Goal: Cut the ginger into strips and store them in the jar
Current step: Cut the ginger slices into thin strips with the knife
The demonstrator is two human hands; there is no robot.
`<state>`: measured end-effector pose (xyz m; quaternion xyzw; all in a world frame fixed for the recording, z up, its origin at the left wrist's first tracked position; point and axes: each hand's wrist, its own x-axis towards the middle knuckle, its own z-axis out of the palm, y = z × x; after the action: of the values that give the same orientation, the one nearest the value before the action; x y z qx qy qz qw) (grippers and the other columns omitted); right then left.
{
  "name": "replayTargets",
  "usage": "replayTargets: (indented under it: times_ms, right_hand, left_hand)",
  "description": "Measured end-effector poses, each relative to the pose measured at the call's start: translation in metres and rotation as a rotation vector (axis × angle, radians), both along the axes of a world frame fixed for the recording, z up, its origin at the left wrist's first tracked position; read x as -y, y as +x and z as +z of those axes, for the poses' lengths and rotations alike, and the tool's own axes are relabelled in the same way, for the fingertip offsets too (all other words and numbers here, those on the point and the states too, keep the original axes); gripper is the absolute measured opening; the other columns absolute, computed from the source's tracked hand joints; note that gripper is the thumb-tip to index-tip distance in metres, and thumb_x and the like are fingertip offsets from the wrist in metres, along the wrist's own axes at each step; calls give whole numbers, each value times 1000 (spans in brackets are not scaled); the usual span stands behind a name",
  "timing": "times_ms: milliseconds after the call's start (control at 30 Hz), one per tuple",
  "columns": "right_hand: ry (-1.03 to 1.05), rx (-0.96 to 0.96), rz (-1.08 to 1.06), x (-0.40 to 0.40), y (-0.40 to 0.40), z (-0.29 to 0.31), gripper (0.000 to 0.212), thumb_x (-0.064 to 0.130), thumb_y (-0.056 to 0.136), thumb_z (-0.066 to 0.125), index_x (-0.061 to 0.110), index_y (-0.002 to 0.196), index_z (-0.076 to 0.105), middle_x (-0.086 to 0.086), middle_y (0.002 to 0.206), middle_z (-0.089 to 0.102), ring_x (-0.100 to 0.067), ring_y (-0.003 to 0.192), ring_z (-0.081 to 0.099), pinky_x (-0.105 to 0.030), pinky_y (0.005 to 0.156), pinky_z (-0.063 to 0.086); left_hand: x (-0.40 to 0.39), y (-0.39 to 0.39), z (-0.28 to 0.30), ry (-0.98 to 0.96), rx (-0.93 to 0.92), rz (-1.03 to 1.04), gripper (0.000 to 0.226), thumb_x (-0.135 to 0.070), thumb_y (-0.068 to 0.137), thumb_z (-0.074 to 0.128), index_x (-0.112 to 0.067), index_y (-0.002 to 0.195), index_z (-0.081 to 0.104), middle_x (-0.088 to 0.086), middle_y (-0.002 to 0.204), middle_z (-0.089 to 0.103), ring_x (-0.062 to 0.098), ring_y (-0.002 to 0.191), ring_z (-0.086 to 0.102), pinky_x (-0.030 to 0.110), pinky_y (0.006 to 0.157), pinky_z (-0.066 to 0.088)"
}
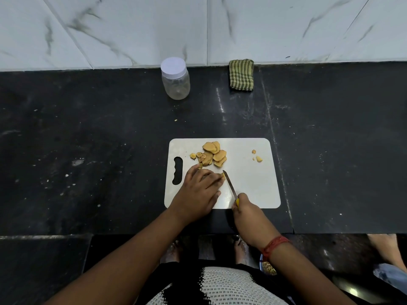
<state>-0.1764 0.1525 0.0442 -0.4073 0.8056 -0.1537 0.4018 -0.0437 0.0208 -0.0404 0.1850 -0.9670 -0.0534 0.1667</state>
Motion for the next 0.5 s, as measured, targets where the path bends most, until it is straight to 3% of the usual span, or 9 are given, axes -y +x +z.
replayTargets:
  times_ms: [233,400,500]
  right_hand:
    - [24,-75,51,2,2,-5,9,7,96,35,14,94,30,-3,75,48,-26,69,48,-32,61,33]
    - [92,-84,61,8,6,-4,14,1,89,34,12,95,30,-14,85,56,-28,70,49,-34,64,36]
    - [113,-80,61,10,8,-3,15,0,89,35,12,97,30,-11,83,54,-26,69,48,-33,64,36]
  left_hand:
    - [0,0,1,12,-5,5,37,-29,97,56,-15,130,66,-2,127,64,24,116,54,54,115,31]
    - [-1,-1,2,1,4,3,35,-29,95,56,-16,126,68,-4,127,64,23,115,55,54,114,31]
    - [-1,-1,3,-6,16,0,36,-30,95,54,-16,126,68,-3,127,63,24,116,55,53,115,31]
